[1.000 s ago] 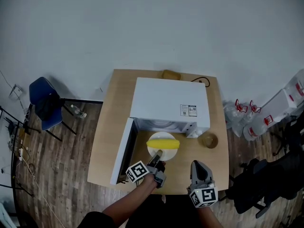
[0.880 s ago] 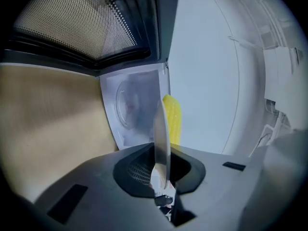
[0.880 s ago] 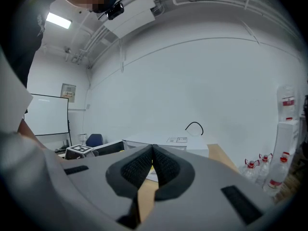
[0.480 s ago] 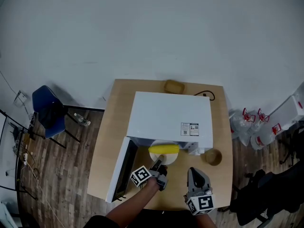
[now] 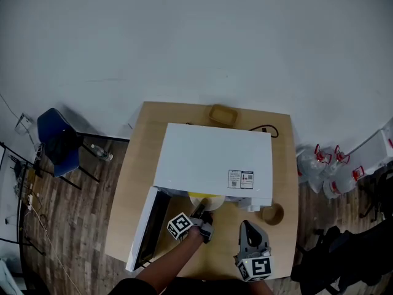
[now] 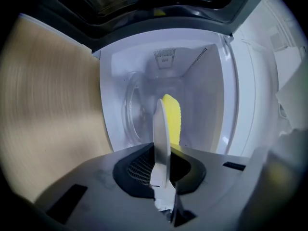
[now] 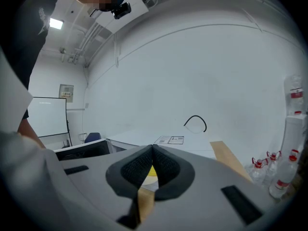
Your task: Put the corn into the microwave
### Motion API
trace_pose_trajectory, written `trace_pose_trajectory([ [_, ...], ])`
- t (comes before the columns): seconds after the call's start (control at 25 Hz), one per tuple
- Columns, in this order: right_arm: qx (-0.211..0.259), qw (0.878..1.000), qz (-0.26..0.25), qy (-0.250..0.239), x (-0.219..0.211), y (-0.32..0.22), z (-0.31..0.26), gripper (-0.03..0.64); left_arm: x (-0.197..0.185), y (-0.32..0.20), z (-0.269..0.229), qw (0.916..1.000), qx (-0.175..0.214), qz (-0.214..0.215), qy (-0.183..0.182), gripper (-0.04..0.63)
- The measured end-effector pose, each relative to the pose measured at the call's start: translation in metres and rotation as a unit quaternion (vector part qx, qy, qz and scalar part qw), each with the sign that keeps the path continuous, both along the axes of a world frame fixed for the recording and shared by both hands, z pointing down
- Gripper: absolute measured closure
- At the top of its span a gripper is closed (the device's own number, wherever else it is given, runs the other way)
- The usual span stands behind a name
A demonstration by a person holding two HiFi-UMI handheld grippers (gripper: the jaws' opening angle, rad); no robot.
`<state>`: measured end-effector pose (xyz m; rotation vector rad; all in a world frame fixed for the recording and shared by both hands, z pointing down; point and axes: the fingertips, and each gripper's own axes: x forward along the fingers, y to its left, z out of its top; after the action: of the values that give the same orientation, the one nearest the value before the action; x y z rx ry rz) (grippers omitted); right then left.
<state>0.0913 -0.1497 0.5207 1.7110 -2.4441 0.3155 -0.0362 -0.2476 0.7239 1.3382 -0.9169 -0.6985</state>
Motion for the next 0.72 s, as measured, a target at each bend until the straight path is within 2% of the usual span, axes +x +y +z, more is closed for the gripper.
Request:
trace_pose_trajectory([
  [0.32,-0.002,1.000,0.023,0.018,0.011,-0.013,0.017,0.560,0.002,-0.026,0.015,0.9997,-0.004,-0.024,-0.003,0.566],
  [0.72,-0.021,1.000,-0.001,0.016,0.001,-0.001,0.037,0.560,0.017,-0.041,0.031,0.9994,-0.013,-0.033,-0.005,0.566],
])
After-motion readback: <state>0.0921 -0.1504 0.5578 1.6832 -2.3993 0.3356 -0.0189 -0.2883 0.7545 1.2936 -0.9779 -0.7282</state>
